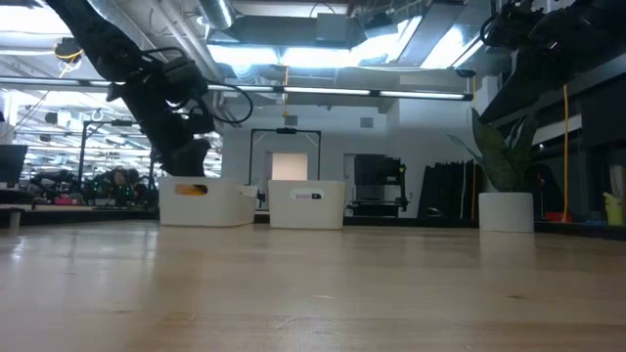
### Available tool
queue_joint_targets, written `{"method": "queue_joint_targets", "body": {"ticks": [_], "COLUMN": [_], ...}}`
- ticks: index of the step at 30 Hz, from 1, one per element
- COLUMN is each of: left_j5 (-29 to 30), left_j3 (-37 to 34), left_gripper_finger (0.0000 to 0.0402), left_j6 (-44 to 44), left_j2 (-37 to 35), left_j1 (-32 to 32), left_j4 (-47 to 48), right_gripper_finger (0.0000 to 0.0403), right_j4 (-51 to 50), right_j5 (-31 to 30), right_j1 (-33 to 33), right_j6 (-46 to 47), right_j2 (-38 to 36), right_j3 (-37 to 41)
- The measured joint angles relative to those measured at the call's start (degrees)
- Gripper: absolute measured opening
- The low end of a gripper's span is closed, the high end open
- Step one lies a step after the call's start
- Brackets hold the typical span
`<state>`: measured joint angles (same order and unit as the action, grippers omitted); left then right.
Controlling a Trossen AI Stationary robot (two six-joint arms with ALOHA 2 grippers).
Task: Pick and place medicine bottles into bin by pill shape (circle, oval)
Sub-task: Put the large orange pill bottle into the left white bin, then return to Home Position
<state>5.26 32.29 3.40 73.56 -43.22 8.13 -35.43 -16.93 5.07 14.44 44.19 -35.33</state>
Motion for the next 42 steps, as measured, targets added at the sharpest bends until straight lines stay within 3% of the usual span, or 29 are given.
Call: {"method": "queue_joint_targets", "body": {"ticks": [5, 13, 19, 23, 26, 36, 42], "left_j5": [0.09, 0.09, 0.1, 0.02, -0.02, -0.59, -11.73], "left_j3": [0.0, 1.89, 8.8, 14.31, 16.23, 17.57, 17.57], "left_gripper_finger": [0.0255, 0.0258, 0.0262, 0.026, 0.0263, 0.0259, 0.0259], "left_j6": [-0.08, -0.2, -0.71, -10.05, -17.9, -22.91, -23.38], "left_j2": [-0.02, -0.56, -4.15, -6.69, -8.14, -8.81, -9.87], "left_j1": [0.0, 0.0, 1.28, 3.26, 4.79, 6.62, 10.84], "left_j4": [-0.65, -0.3, 9.41, 15.47, 14.31, 9.72, 17.55], "right_gripper_finger": [0.0171, 0.0171, 0.0171, 0.0171, 0.0171, 0.0171, 0.0171], "right_j4": [-0.01, -0.03, -0.05, -0.05, -0.03, 0.17, 5.25], "right_j5": [0.0, 0.0, -0.02, 0.0, 0.0, -0.01, 0.02], "right_j1": [-0.01, 0.0, 0.01, 0.0, -0.01, 0.01, -0.01], "right_j6": [-0.04, -0.07, -0.12, -1.48, -1.18, 0.31, 5.65], "right_j2": [0.0, 0.0, 0.01, 0.01, 0.0, 0.0, 0.0], "right_j3": [0.0, 0.0, 0.0, 0.0, -0.02, 0.0, -0.02]}}
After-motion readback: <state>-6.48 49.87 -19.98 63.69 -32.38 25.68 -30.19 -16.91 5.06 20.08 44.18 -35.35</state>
